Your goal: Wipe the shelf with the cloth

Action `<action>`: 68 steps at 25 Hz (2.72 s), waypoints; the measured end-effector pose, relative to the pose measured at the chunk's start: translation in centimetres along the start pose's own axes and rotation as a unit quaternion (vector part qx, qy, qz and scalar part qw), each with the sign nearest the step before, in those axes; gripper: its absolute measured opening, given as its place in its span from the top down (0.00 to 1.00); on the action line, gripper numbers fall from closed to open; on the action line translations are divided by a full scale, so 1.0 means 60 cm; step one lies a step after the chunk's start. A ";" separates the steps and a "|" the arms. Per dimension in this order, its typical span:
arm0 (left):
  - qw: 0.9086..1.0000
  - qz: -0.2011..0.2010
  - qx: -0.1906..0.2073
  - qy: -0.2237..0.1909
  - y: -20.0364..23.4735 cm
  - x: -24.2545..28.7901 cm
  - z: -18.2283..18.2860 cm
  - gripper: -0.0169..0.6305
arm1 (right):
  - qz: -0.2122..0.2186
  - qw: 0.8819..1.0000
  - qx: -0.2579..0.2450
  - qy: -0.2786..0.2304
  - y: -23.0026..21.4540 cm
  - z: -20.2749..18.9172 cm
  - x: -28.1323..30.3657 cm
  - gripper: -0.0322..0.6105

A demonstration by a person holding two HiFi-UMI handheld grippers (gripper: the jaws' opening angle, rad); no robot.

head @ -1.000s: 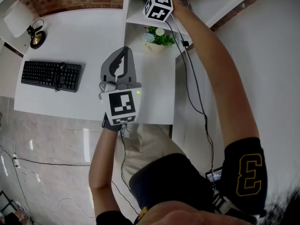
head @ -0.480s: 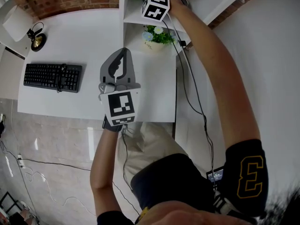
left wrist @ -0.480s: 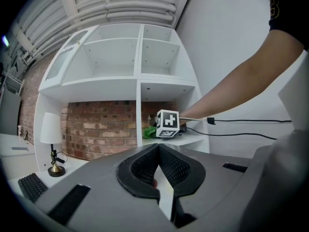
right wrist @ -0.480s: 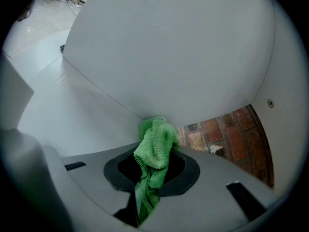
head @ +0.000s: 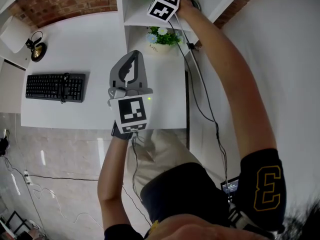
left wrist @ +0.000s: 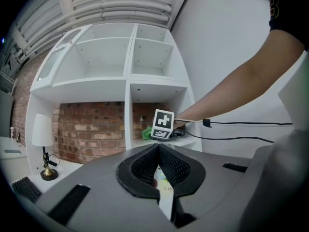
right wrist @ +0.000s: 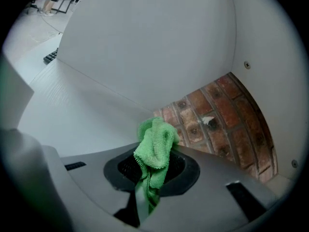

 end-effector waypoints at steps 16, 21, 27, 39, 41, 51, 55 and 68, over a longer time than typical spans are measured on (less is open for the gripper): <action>1.000 -0.018 -0.022 0.000 -0.017 0.009 0.025 0.95 | -0.072 0.985 0.082 0.131 -0.027 -0.089 -0.020 0.88; 0.999 -0.014 -0.033 0.003 -0.014 -0.003 0.015 0.95 | -0.074 0.985 0.084 0.130 -0.024 -0.086 -0.022 0.88; 0.999 0.004 -0.047 0.010 0.016 -0.031 0.026 0.95 | -0.075 0.988 0.125 0.052 -0.036 -0.020 -0.046 0.88; 0.996 0.038 -0.080 0.031 0.038 -0.093 -0.006 0.95 | 0.022 0.996 0.083 -0.008 0.053 0.120 -0.062 0.88; 0.995 0.037 -0.082 0.035 0.037 -0.095 -0.014 0.95 | 0.037 0.996 0.078 0.007 0.064 0.111 -0.056 0.88; 0.996 0.030 -0.078 0.040 0.020 -0.077 -0.015 0.95 | 0.033 0.992 0.093 0.074 0.064 0.054 -0.062 0.88; 0.996 0.024 -0.084 0.036 0.013 -0.073 -0.013 0.95 | 0.025 0.990 0.099 0.096 0.055 0.024 -0.070 0.88; 0.996 -0.007 -0.087 0.027 -0.024 -0.061 0.003 0.95 | -0.004 0.978 0.137 0.158 0.026 -0.061 -0.097 0.88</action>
Point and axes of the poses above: the fingertips, and each gripper's own axes: x forward along the fingers, y to its left, z out of its top, the point moved 3 cm from there along -x, backward along the fingers, and after that the axes turned 7 degrees about -z, right-handed, at the moved point
